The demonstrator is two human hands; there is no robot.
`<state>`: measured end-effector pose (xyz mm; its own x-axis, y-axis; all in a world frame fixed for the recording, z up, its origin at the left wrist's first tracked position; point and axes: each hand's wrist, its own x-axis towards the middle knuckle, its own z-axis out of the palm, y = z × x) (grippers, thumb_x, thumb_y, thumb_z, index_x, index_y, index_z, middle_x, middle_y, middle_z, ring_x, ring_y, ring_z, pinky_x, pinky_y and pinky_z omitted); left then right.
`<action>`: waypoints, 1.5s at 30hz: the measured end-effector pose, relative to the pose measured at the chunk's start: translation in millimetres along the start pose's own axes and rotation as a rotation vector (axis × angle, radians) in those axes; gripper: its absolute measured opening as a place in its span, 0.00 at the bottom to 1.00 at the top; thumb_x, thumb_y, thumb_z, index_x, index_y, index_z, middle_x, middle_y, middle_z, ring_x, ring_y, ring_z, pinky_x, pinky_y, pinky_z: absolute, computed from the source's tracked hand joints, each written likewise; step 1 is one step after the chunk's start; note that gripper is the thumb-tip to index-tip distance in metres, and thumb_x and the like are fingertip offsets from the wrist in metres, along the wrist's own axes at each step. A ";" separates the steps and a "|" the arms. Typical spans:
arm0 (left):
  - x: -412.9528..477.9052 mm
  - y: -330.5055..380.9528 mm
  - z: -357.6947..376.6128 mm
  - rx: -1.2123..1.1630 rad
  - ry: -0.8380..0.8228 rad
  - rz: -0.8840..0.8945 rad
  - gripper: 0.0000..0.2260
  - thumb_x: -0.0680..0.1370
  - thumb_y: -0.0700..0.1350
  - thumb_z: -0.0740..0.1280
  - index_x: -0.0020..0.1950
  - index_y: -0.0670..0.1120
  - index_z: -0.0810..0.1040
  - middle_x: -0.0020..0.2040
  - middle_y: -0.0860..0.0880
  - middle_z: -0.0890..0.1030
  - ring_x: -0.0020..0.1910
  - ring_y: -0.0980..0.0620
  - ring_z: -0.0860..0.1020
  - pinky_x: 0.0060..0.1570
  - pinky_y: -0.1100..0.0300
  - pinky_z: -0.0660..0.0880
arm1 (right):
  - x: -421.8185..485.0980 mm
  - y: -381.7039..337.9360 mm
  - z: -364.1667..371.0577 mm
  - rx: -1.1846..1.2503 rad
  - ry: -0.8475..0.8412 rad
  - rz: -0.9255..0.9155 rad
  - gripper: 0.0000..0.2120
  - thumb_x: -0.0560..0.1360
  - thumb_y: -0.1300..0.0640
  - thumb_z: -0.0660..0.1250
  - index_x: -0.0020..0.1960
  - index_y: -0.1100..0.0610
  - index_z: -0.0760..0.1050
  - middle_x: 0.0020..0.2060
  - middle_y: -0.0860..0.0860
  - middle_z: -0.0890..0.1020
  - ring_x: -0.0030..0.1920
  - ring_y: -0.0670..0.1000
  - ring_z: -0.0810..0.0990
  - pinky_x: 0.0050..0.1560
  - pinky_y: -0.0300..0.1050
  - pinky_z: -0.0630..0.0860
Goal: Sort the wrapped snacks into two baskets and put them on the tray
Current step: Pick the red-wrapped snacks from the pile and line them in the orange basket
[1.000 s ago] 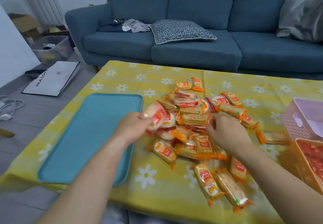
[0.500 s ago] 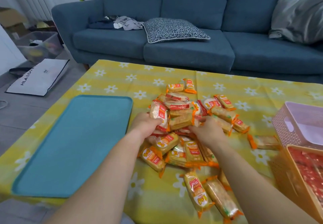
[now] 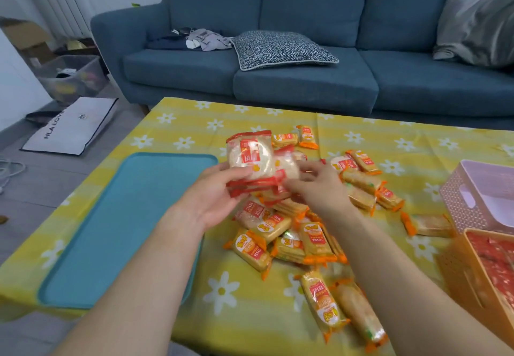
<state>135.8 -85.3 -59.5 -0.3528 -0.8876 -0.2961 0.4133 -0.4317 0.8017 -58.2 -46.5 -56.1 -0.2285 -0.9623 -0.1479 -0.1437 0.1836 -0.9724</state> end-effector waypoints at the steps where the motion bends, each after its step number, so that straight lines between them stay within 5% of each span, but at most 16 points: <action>1: -2.8 -0.3 -1.3 0.055 0.009 -0.003 0.16 0.66 0.36 0.72 0.54 0.42 0.81 0.48 0.40 0.86 0.44 0.45 0.85 0.42 0.53 0.83 | 1.8 -1.4 10.2 0.038 -0.081 0.017 0.13 0.73 0.67 0.73 0.56 0.59 0.81 0.41 0.54 0.87 0.38 0.50 0.85 0.40 0.46 0.82; 5: -6.4 2.9 -23.1 0.100 0.226 -0.042 0.17 0.72 0.36 0.70 0.60 0.43 0.79 0.50 0.39 0.85 0.43 0.44 0.85 0.41 0.50 0.83 | 13.3 -5.2 39.5 0.140 -0.302 0.136 0.17 0.77 0.69 0.63 0.47 0.52 0.87 0.39 0.52 0.87 0.40 0.49 0.85 0.42 0.45 0.82; 6: -6.9 4.0 -29.4 0.092 0.306 -0.042 0.17 0.73 0.37 0.69 0.62 0.43 0.78 0.49 0.40 0.85 0.42 0.44 0.85 0.40 0.51 0.83 | 17.7 -2.4 45.9 0.030 -0.299 0.140 0.18 0.76 0.69 0.62 0.50 0.52 0.86 0.40 0.53 0.87 0.40 0.49 0.85 0.42 0.46 0.81; 8: -7.4 4.9 -42.3 0.138 0.451 -0.033 0.19 0.73 0.38 0.70 0.63 0.47 0.75 0.46 0.43 0.85 0.38 0.45 0.85 0.37 0.54 0.79 | 29.8 5.7 58.5 -0.551 -0.320 0.013 0.17 0.77 0.64 0.63 0.64 0.57 0.80 0.52 0.56 0.85 0.50 0.53 0.83 0.52 0.49 0.78; 10: -9.0 5.8 -48.6 0.176 0.508 -0.051 0.22 0.72 0.39 0.72 0.64 0.49 0.73 0.49 0.44 0.84 0.39 0.45 0.84 0.37 0.56 0.75 | 32.5 12.7 73.1 -1.086 -0.401 -0.095 0.19 0.77 0.53 0.65 0.67 0.56 0.75 0.61 0.56 0.81 0.61 0.58 0.79 0.59 0.51 0.77; 15: -11.3 9.7 -44.3 0.104 0.441 -0.114 0.08 0.71 0.39 0.71 0.50 0.44 0.79 0.37 0.45 0.83 0.32 0.47 0.82 0.30 0.61 0.73 | 32.9 19.5 98.0 -1.439 -0.440 -0.055 0.26 0.78 0.43 0.65 0.70 0.56 0.67 0.68 0.57 0.74 0.74 0.62 0.63 0.61 0.58 0.73; 20: -16.3 13.8 -26.4 -0.018 0.383 -0.039 0.05 0.73 0.36 0.67 0.48 0.42 0.78 0.40 0.43 0.81 0.32 0.46 0.81 0.28 0.61 0.76 | 31.9 7.6 90.2 -1.260 -0.237 -0.250 0.25 0.70 0.49 0.75 0.63 0.56 0.72 0.60 0.55 0.78 0.65 0.58 0.73 0.57 0.53 0.76; 25: -32.0 17.8 7.0 -0.045 0.245 0.120 0.04 0.74 0.39 0.65 0.46 0.45 0.78 0.40 0.45 0.80 0.33 0.49 0.79 0.33 0.59 0.66 | 5.2 -23.2 52.9 -0.137 0.006 -0.118 0.15 0.72 0.62 0.73 0.57 0.59 0.73 0.53 0.58 0.80 0.44 0.58 0.85 0.38 0.57 0.84; 27: -44.5 7.1 37.5 -0.031 0.074 0.136 0.08 0.71 0.40 0.66 0.48 0.44 0.82 0.43 0.44 0.84 0.36 0.48 0.82 0.34 0.60 0.73 | -22.1 -35.6 26.7 0.258 0.042 0.010 0.13 0.75 0.65 0.68 0.59 0.59 0.72 0.49 0.60 0.82 0.34 0.56 0.85 0.30 0.49 0.82; 30: -59.8 -25.0 92.0 0.075 -0.097 0.209 0.16 0.68 0.41 0.68 0.55 0.42 0.83 0.49 0.42 0.85 0.45 0.47 0.84 0.41 0.58 0.80 | -64.3 -40.3 -24.0 0.455 0.075 0.069 0.11 0.78 0.50 0.63 0.48 0.50 0.84 0.39 0.56 0.85 0.31 0.51 0.84 0.31 0.45 0.81; 32: -66.3 -57.5 135.1 0.215 -0.127 0.292 0.18 0.68 0.42 0.68 0.58 0.45 0.82 0.50 0.44 0.86 0.47 0.50 0.84 0.44 0.59 0.79 | -93.4 -31.5 -69.1 0.443 0.120 0.005 0.17 0.74 0.39 0.65 0.55 0.50 0.81 0.46 0.53 0.86 0.40 0.51 0.86 0.39 0.48 0.84; 35: -73.5 -110.9 199.4 0.391 -0.202 0.315 0.28 0.69 0.46 0.68 0.70 0.51 0.72 0.64 0.44 0.80 0.59 0.47 0.81 0.57 0.55 0.78 | -133.8 -8.6 -141.4 0.321 0.278 -0.126 0.34 0.71 0.49 0.78 0.69 0.54 0.65 0.52 0.50 0.83 0.43 0.46 0.86 0.38 0.42 0.82; 38: -76.8 -153.4 260.7 0.556 -0.191 0.352 0.42 0.66 0.53 0.71 0.77 0.53 0.56 0.70 0.48 0.73 0.62 0.51 0.78 0.54 0.66 0.77 | -161.4 12.7 -216.7 0.190 0.498 -0.179 0.38 0.66 0.50 0.81 0.69 0.51 0.65 0.50 0.44 0.83 0.44 0.39 0.85 0.39 0.39 0.81; 40: -72.5 -177.4 296.3 0.627 -0.247 0.428 0.42 0.66 0.54 0.74 0.76 0.55 0.57 0.70 0.47 0.70 0.63 0.50 0.77 0.59 0.58 0.77 | -172.1 19.8 -262.2 0.007 0.602 -0.166 0.38 0.60 0.38 0.80 0.64 0.42 0.66 0.49 0.39 0.81 0.44 0.32 0.82 0.42 0.38 0.78; 42: -60.9 -195.0 322.0 0.858 -0.251 0.475 0.38 0.68 0.57 0.74 0.74 0.54 0.63 0.69 0.47 0.68 0.65 0.53 0.71 0.64 0.58 0.69 | -172.4 27.5 -298.2 -0.132 0.615 -0.090 0.39 0.57 0.31 0.76 0.62 0.42 0.67 0.52 0.41 0.81 0.47 0.37 0.83 0.47 0.46 0.79; 45: -38.7 -215.2 335.8 1.352 -0.169 0.318 0.43 0.67 0.62 0.71 0.77 0.46 0.61 0.75 0.41 0.62 0.74 0.42 0.63 0.71 0.53 0.63 | -168.3 49.4 -334.7 -0.589 0.458 0.248 0.54 0.57 0.24 0.70 0.73 0.54 0.64 0.71 0.58 0.71 0.69 0.59 0.73 0.67 0.59 0.71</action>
<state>-221.4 95.9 -46.2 -0.5335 -0.8455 -0.0216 -0.5916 0.3548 0.7240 -349.2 191.7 -18.9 -0.6765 -0.7240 -0.1347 -0.4938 0.5816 -0.6464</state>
